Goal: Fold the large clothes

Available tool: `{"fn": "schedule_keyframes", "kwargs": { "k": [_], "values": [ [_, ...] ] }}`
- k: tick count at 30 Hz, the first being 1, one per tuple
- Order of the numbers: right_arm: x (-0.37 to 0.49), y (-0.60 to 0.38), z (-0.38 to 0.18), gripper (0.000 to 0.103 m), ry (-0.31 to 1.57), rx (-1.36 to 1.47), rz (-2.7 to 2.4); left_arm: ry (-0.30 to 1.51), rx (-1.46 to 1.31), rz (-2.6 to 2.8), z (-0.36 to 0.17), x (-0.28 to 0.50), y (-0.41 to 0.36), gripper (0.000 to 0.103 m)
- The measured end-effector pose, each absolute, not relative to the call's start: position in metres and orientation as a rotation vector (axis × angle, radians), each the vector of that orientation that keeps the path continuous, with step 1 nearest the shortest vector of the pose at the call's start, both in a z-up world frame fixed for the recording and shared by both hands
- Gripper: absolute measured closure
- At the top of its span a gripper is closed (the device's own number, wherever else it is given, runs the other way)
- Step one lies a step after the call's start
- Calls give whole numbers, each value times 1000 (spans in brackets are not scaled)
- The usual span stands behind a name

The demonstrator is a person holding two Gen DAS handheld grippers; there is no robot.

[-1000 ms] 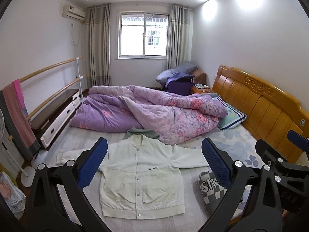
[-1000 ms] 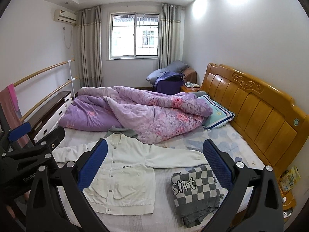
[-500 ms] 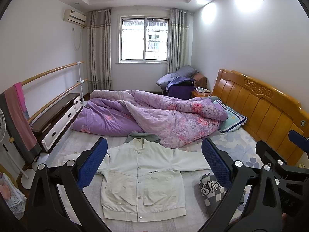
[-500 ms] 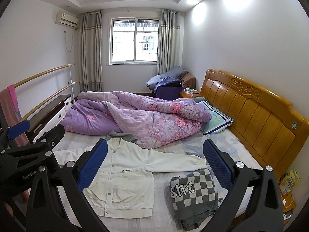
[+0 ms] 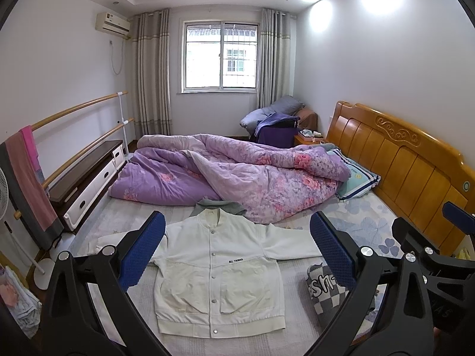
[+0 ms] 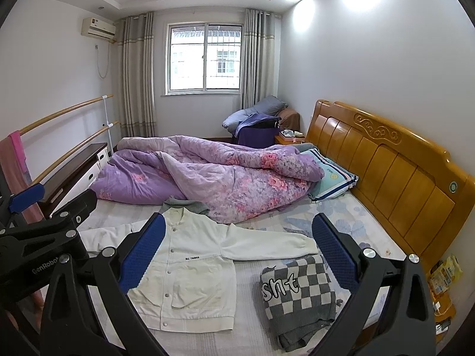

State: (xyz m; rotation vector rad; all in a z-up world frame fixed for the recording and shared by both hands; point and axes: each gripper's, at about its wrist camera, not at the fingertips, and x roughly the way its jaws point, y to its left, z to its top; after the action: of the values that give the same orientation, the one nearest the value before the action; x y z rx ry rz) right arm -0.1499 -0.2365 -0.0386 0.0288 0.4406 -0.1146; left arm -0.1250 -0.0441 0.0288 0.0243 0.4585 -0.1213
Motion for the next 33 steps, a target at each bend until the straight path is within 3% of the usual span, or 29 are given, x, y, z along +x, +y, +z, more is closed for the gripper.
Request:
{"fn": "schedule_keyframes", "kwargs": {
  "k": [33],
  "values": [
    [-132, -256, -51, 8, 545, 38, -121, 583, 38, -142, 2, -87, -66, 5]
  ]
}}
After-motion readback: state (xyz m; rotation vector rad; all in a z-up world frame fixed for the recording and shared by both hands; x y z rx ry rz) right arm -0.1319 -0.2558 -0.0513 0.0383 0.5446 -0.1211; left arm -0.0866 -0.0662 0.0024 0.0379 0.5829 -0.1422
